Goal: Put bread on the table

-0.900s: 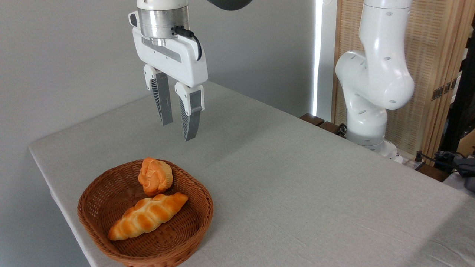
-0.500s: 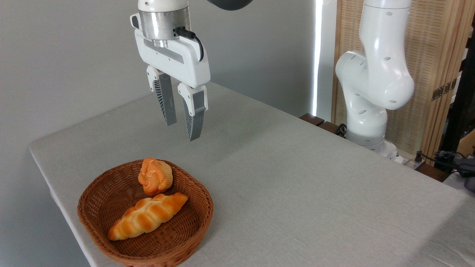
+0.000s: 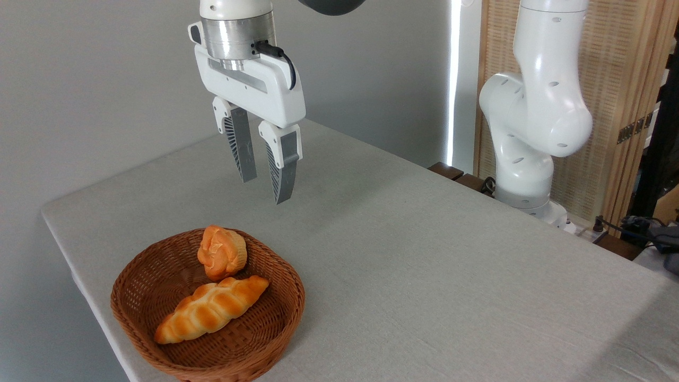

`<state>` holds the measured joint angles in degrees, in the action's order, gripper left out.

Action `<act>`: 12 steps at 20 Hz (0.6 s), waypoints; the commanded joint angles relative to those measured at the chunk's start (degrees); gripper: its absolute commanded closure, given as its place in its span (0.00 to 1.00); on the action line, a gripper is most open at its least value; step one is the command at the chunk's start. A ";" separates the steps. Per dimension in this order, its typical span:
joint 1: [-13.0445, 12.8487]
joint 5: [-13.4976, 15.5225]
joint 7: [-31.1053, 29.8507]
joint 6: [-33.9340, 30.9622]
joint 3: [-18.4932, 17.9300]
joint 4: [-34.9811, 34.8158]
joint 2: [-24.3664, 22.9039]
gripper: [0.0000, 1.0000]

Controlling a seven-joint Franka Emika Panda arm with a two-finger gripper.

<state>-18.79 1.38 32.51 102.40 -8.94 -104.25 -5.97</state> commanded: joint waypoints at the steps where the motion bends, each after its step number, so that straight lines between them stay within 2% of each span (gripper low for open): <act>1: -0.28 -0.68 -0.60 -1.76 -0.12 0.89 0.08 0.00; 12: -0.37 -0.59 -0.34 -0.98 0.23 0.89 0.52 0.00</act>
<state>-18.85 1.38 32.51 102.38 -8.85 -104.25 -5.80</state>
